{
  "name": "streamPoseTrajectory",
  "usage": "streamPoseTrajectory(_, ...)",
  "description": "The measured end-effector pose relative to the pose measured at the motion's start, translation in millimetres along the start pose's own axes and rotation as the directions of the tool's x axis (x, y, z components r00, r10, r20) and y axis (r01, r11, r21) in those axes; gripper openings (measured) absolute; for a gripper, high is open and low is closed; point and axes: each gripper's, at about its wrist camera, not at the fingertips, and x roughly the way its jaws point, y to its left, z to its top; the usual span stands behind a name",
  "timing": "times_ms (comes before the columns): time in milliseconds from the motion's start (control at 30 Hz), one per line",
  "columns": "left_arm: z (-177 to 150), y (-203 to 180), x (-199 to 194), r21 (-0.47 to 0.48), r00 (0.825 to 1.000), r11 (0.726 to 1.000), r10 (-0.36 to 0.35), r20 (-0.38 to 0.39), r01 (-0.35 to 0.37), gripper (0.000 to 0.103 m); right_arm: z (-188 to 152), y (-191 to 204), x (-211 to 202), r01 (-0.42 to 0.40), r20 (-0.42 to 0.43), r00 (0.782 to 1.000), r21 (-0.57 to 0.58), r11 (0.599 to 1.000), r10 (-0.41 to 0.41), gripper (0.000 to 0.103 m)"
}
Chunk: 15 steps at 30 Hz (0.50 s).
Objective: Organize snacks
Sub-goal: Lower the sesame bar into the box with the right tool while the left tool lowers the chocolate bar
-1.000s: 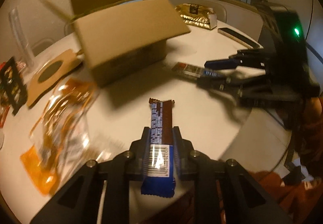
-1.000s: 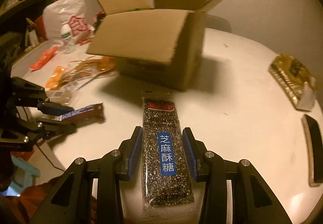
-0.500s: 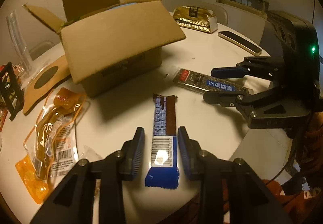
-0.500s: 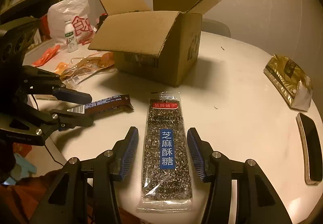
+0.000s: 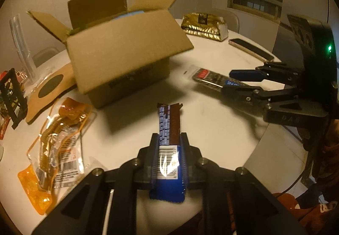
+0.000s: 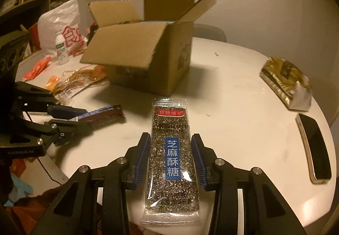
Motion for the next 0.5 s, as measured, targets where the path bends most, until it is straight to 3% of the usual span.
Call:
streamPoseTrajectory(300,7,4,-49,0.000,0.997,1.000,-0.012,0.080,0.012,0.016,5,-16,-47,0.060,0.114,0.991,0.055,0.997,-0.066,0.035)
streamPoseTrajectory(500,26,15,-87,-0.007,0.985,1.000,0.011,0.174,-0.010,0.016,20,-19,-93,0.090,0.232,0.967,0.059,0.994,-0.102,0.035)
